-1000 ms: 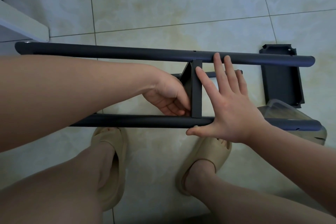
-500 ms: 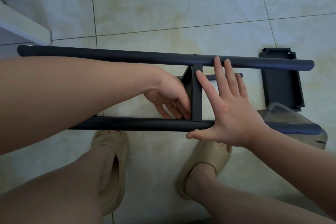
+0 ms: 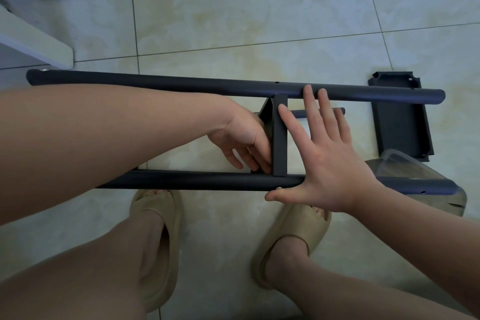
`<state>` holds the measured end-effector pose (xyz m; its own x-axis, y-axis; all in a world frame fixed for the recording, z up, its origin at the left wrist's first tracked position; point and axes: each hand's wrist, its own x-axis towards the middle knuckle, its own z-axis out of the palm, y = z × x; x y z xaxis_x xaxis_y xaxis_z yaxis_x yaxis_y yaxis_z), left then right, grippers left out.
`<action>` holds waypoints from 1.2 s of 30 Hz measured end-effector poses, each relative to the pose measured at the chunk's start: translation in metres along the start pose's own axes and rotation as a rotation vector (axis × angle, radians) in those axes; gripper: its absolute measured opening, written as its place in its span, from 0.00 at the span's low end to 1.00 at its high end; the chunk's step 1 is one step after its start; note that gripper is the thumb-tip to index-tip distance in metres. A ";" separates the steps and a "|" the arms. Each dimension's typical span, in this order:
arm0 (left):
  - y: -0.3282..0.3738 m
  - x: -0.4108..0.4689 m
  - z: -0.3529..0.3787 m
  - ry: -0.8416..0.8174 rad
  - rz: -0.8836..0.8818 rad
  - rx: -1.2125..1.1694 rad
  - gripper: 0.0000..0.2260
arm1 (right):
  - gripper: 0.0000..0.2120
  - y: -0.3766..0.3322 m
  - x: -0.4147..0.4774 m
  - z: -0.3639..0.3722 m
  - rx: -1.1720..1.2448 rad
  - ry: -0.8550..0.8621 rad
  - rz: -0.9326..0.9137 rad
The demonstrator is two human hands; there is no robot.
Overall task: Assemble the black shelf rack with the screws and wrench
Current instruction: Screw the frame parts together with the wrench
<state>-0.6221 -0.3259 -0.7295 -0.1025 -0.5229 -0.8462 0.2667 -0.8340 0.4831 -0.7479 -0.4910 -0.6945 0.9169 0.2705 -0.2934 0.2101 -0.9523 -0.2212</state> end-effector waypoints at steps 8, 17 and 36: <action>-0.006 0.003 0.003 -0.036 0.033 -0.102 0.08 | 0.63 0.000 0.000 0.000 0.009 0.001 0.002; -0.005 0.004 0.004 -0.001 0.036 -0.077 0.05 | 0.63 -0.001 0.000 -0.002 0.012 -0.012 0.002; -0.005 0.003 0.003 -0.075 0.044 -0.175 0.08 | 0.64 -0.002 0.000 -0.003 0.013 -0.019 0.013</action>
<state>-0.6266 -0.3233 -0.7337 -0.1568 -0.5752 -0.8029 0.4343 -0.7703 0.4670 -0.7472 -0.4891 -0.6916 0.9129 0.2613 -0.3136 0.1941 -0.9537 -0.2296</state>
